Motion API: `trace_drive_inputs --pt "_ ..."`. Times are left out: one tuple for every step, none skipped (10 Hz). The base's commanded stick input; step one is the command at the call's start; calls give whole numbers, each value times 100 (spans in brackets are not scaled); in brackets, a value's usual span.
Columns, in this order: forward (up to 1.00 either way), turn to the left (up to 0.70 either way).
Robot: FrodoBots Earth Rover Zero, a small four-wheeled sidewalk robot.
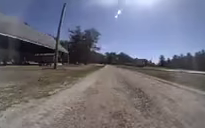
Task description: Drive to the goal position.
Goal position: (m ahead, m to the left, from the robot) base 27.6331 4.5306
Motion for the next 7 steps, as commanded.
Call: trace_drive_inputs --pt "70 0" --pt "70 -13" --pt "70 -30" --pt "70 -23" --pt "70 -5" --pt "70 -31" --pt "70 -26"
